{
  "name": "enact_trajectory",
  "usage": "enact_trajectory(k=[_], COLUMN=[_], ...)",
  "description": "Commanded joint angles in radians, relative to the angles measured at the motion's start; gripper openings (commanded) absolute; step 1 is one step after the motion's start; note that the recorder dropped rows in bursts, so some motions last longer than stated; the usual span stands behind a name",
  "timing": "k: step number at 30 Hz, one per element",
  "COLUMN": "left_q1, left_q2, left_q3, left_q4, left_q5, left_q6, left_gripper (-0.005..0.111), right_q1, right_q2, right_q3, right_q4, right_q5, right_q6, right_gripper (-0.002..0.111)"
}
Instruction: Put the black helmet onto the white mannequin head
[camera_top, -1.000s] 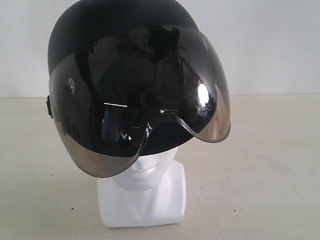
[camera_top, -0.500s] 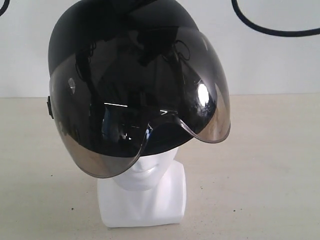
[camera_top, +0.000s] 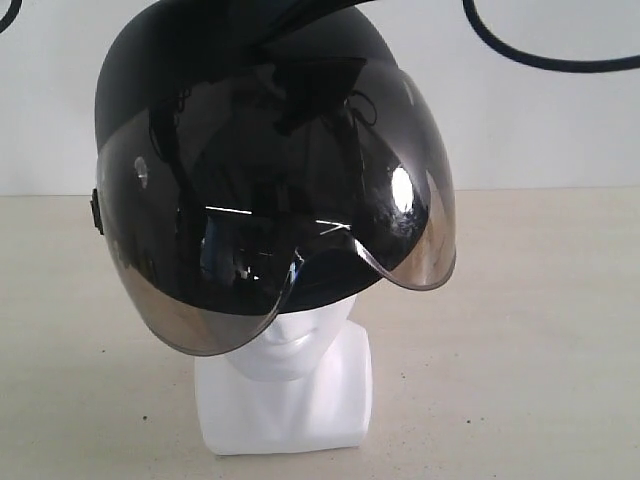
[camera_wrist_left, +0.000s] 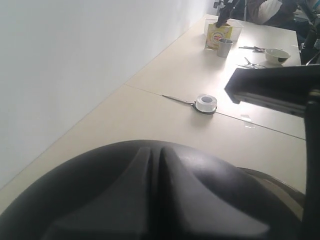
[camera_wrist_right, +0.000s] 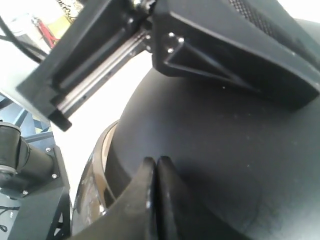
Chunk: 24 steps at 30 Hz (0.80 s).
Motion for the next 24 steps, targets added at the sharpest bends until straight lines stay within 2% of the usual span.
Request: enact_trajectory(k=[1,20,24], left_q1=[-0.007,-0.007,-0.007], left_q2=[0.011,0.011,0.011], left_q3=[0.004,0.004,0.004], left_q4=[0.03,0.03,0.03], left_q5=[0.035,0.043,0.043], left_q6=[-0.011,-0.015,-0.018], left_gripper=[0.005,0.005,0.005], right_q1=[-0.001,0.001,0.032], right_q2=[0.01,-0.014,-0.014], right_q3=[0.006,0.006,0.006], right_q4=[-0.126,-0.122,-0.133], right_q5=[0.025,0.025,0.025], right_q6=[0.047,0.135,0.147], right_gripper=[0.0,0.0,0.0])
